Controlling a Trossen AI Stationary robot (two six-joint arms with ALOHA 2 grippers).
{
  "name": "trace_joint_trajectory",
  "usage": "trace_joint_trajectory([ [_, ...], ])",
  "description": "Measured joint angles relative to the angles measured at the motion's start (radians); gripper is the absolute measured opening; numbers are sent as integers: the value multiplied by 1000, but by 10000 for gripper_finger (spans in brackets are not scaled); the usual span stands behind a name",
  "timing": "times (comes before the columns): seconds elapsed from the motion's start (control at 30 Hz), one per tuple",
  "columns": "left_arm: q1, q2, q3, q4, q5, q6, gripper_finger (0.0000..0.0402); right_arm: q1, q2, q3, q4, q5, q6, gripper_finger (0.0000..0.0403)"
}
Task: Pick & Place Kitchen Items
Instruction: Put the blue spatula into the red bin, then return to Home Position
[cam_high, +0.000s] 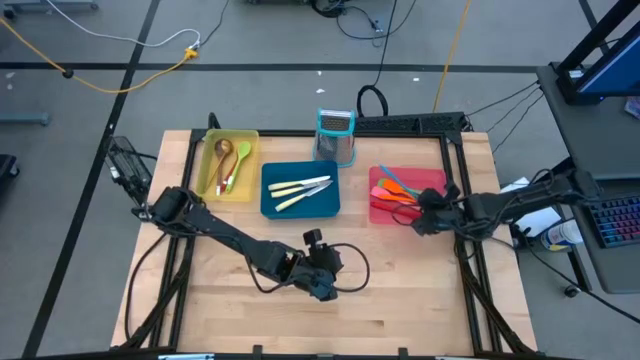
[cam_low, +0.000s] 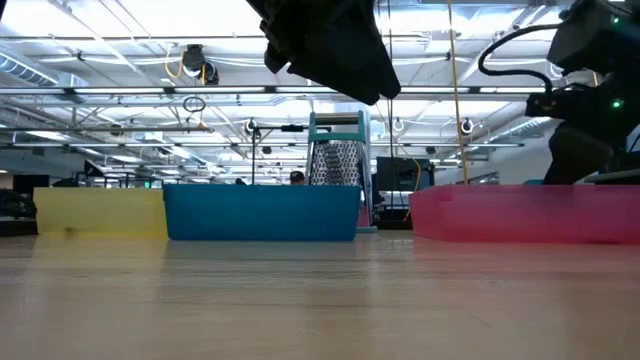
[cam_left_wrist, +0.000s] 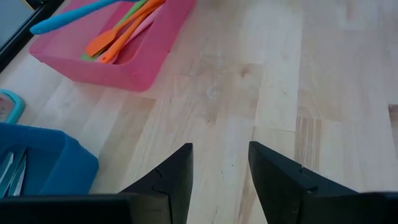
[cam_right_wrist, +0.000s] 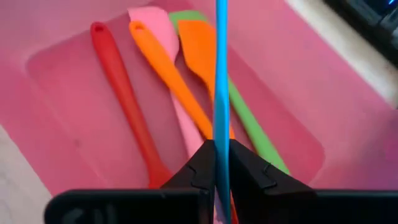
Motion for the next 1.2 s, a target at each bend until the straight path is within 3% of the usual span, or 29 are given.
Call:
trace_joint_trajectory([
  [0.27,0,0,0,0,1,-8,156,-15,80,1,-19,-61,22,20],
  [0.47,0,0,1,0,1,-10,157,1,151,2,17,-79,-48,21],
  [0.67,0,0,1,0,1,-11,157,3,200,5,64,-77,-115,67],
  [0.9,0,0,1,0,2,-11,157,2,179,0,124,-80,-112,120],
  [1.07,0,0,1,0,27,-4,157,2,143,-2,194,-50,-219,123],
  [1.2,0,-1,1,-30,33,8,157,3,106,-2,285,44,-293,117],
])
